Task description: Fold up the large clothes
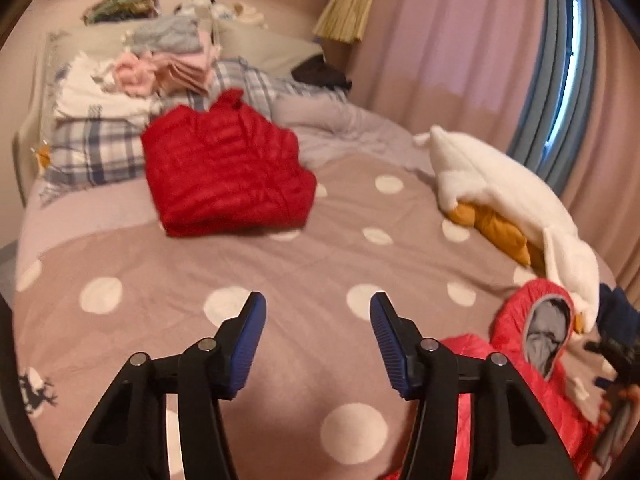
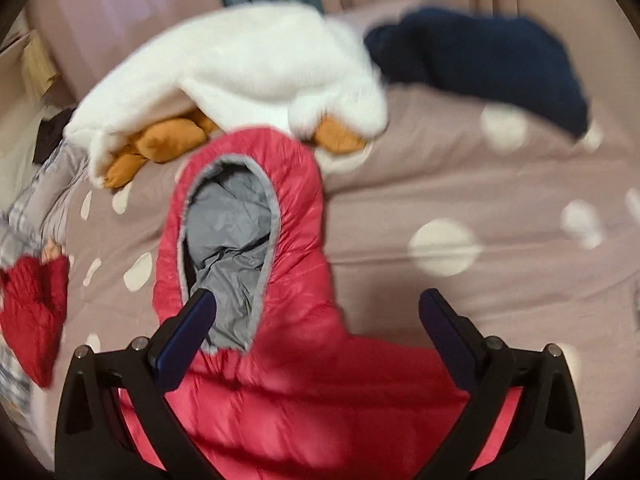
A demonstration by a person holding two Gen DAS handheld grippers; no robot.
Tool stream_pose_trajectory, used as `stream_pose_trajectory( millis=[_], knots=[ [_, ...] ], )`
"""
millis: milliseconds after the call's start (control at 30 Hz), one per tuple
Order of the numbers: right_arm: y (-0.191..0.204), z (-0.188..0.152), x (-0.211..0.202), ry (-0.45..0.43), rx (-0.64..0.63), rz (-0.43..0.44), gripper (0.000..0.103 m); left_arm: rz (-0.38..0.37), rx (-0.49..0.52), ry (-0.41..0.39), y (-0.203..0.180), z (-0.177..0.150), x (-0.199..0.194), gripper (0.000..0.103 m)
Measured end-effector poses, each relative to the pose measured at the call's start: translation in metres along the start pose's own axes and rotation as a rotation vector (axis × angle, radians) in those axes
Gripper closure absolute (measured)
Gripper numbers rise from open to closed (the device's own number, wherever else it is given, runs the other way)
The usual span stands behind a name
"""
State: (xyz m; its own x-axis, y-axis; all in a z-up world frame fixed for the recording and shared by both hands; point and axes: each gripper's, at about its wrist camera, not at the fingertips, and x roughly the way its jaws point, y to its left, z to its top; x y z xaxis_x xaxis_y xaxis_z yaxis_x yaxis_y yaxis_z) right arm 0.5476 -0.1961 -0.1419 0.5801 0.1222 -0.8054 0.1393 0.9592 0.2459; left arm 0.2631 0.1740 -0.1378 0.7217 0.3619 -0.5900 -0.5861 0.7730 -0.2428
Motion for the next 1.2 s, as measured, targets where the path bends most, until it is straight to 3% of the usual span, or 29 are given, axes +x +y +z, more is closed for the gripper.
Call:
stream_pose_trajectory(
  millis=[100, 200, 267, 300, 333, 400, 433, 500, 567, 633, 667, 700, 767, 800, 867, 933, 1000, 1067, 1100, 1133, 1200],
  knots=[
    [0.0, 0.004, 0.036, 0.003, 0.103, 0.061, 0.002, 0.066, 0.026, -0.013, 0.0, -0.004, 0.014, 0.061],
    [-0.003, 0.002, 0.078, 0.039, 0.207, 0.028, 0.013, 0.07, 0.027, 0.012, 0.003, -0.007, 0.026, 0.061],
    [-0.003, -0.004, 0.107, 0.09, 0.238, -0.002, 0.031, 0.034, 0.0, 0.052, 0.009, -0.008, 0.034, 0.061],
    [0.0, -0.004, 0.105, 0.051, 0.222, -0.02, 0.044, 0.044, -0.009, 0.058, 0.012, -0.01, 0.037, 0.061],
    [0.005, -0.003, 0.101, 0.002, 0.196, -0.042, 0.091, 0.065, -0.007, 0.06, 0.015, -0.011, 0.039, 0.061],
    [0.009, -0.002, 0.094, -0.012, 0.212, 0.009, 0.094, 0.077, 0.009, 0.072, 0.016, -0.013, 0.04, 0.061],
    [0.012, -0.003, 0.081, -0.054, 0.205, 0.079, 0.095, 0.075, 0.012, 0.072, 0.016, -0.014, 0.04, 0.061],
    [0.015, -0.004, 0.052, -0.135, 0.17, 0.179, 0.095, 0.076, 0.015, 0.074, 0.016, -0.013, 0.036, 0.061],
    [0.018, -0.012, 0.004, -0.217, 0.084, 0.376, 0.095, 0.059, 0.014, 0.059, 0.014, -0.011, 0.029, 0.061],
    [0.024, -0.037, -0.044, -0.272, -0.098, 0.519, 0.095, 0.036, 0.015, 0.039, 0.01, -0.009, 0.021, 0.061],
    [0.03, -0.063, -0.072, -0.286, -0.251, 0.542, 0.095, 0.035, 0.021, 0.038, 0.007, -0.009, 0.019, 0.061],
    [0.031, -0.079, -0.084, -0.278, -0.338, 0.537, 0.094, 0.037, 0.031, 0.043, 0.005, -0.011, 0.017, 0.061],
    [0.029, -0.137, -0.102, -0.181, -0.526, 0.462, 0.091, 0.027, 0.05, 0.073, -0.002, -0.015, 0.014, 0.061],
    [0.022, -0.152, -0.101, -0.132, -0.53, 0.442, 0.091, 0.012, 0.053, 0.086, -0.005, -0.018, 0.012, 0.061],
    [0.005, -0.191, -0.09, 0.056, -0.516, 0.435, 0.095, -0.023, 0.071, 0.106, -0.013, -0.024, 0.006, 0.061],
    [-0.008, -0.226, -0.094, 0.111, -0.533, 0.37, 0.095, -0.06, 0.093, 0.132, -0.023, -0.031, 0.001, 0.054],
    [-0.014, -0.241, -0.108, 0.116, -0.53, 0.339, 0.082, -0.093, 0.078, 0.155, -0.03, -0.035, -0.002, 0.04],
    [-0.019, -0.237, -0.122, 0.094, -0.477, 0.318, 0.038, -0.143, 0.049, 0.17, -0.037, -0.038, -0.004, 0.025],
    [-0.021, -0.232, -0.131, 0.065, -0.433, 0.325, 0.028, -0.209, 0.036, 0.198, -0.045, -0.04, -0.001, 0.019],
    [-0.023, -0.223, -0.137, 0.024, -0.36, 0.346, 0.008, -0.273, 0.019, 0.233, -0.051, -0.043, 0.005, 0.018],
    [-0.026, -0.209, -0.138, -0.015, -0.183, 0.37, 0.003, -0.385, -0.034, 0.348, -0.068, -0.05, 0.022, 0.017]
  ],
)
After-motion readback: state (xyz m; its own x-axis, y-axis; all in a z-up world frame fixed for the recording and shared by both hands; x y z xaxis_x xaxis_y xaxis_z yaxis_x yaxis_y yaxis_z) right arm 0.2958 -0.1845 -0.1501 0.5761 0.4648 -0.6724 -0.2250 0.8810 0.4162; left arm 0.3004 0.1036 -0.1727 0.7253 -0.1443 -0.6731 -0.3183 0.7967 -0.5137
